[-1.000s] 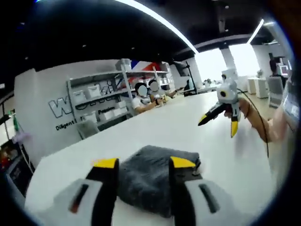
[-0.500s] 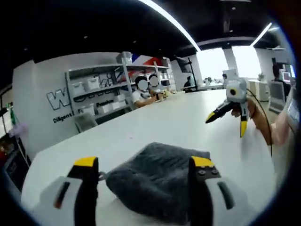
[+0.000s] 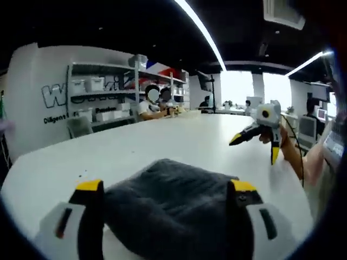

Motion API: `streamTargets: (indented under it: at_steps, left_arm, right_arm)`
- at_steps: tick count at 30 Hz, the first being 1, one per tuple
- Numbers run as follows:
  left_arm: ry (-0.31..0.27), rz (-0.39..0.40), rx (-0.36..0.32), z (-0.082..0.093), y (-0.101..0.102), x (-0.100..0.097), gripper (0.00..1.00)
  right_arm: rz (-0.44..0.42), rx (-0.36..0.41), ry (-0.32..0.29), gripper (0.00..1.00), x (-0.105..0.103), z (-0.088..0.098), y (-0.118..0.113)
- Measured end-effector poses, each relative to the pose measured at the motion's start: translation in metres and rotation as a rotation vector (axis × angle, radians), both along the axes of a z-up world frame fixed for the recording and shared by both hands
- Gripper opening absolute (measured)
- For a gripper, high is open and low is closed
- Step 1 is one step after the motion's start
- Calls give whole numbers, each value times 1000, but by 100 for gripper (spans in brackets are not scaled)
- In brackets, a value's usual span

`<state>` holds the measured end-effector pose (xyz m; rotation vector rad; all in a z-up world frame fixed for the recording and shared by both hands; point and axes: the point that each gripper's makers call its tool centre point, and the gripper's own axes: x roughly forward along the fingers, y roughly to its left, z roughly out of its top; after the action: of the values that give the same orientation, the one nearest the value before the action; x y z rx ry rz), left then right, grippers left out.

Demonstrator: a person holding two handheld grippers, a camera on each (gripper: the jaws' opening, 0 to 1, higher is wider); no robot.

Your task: Fold the towel on the table until its edges align and the towel forms a compact rectangular stack.

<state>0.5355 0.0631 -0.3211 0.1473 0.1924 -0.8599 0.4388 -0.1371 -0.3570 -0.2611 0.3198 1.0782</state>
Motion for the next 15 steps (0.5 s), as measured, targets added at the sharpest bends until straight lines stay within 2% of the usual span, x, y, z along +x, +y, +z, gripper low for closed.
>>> streamTargets:
  at_steps: [9,15]
  left_arm:
    - [29,-9,32,-19,-1,0,99]
    - [73,-22,32,-35,-2,-1,99]
  right_arm:
    - [-2,-8,1,95,1,-1,0]
    - [-1,-11,3,95,1,-2,0]
